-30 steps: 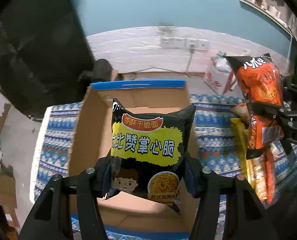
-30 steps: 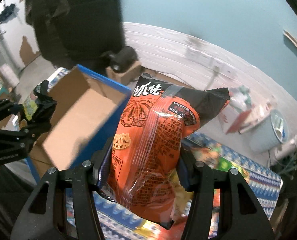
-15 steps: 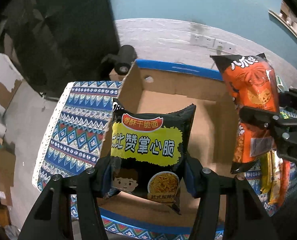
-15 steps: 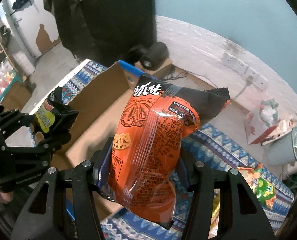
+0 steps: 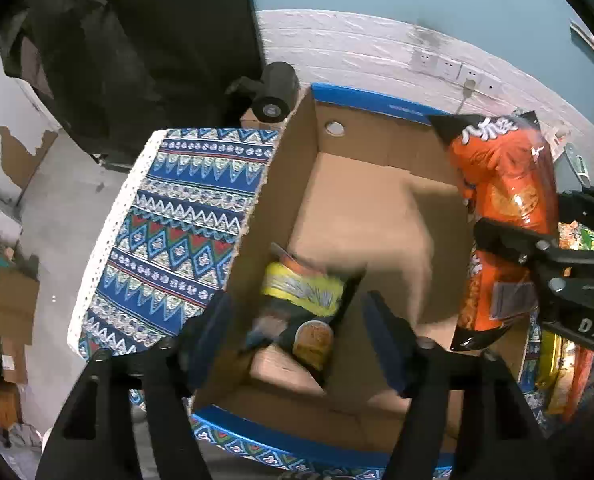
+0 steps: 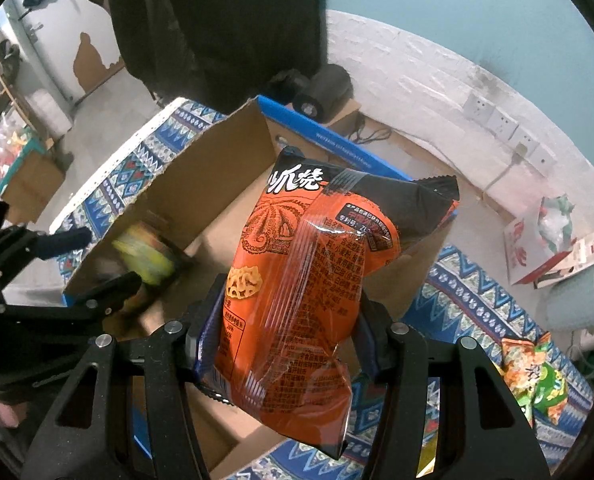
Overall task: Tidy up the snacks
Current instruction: 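Open the right gripper to drop the orange bag into the box, then grasp the red-orange wafer bag with the right gripper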
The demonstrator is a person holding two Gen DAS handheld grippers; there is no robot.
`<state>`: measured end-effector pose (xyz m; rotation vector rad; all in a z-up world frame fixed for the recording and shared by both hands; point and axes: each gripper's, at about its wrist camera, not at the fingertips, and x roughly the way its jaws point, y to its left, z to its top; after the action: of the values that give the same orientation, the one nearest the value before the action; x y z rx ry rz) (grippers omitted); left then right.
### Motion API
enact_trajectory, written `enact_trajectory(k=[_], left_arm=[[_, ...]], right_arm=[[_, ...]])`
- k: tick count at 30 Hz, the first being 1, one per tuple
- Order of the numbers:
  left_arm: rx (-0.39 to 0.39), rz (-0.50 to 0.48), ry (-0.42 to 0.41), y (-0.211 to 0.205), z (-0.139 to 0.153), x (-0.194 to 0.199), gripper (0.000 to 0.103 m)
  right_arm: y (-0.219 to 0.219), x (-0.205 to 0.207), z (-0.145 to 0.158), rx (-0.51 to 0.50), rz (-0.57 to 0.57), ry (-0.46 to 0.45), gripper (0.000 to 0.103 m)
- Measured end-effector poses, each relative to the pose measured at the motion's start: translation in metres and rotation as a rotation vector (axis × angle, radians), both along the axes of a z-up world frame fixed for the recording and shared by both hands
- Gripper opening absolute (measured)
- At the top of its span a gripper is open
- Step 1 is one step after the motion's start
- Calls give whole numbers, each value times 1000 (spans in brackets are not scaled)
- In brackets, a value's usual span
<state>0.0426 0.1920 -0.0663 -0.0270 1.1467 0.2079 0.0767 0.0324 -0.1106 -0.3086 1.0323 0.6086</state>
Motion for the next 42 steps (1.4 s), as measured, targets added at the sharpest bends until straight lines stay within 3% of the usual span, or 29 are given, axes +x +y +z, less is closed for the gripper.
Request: enact_trajectory(k=[14, 19, 33, 42], left_arm=[[-20, 11, -12, -2, 6, -4, 78], [-46, -7, -35, -13, 13, -3, 78], [-40, -228, -48, -114, 24, -5, 80], [-85, -370, -8, -177, 18, -12, 80]], right_arm=[[12, 3, -8, 30, 19, 54, 57], [0, 0, 3, 17, 4, 15, 68], [-112, -28, 33, 2, -98, -45, 84], [-197, -55, 26, -14, -196, -4, 84]])
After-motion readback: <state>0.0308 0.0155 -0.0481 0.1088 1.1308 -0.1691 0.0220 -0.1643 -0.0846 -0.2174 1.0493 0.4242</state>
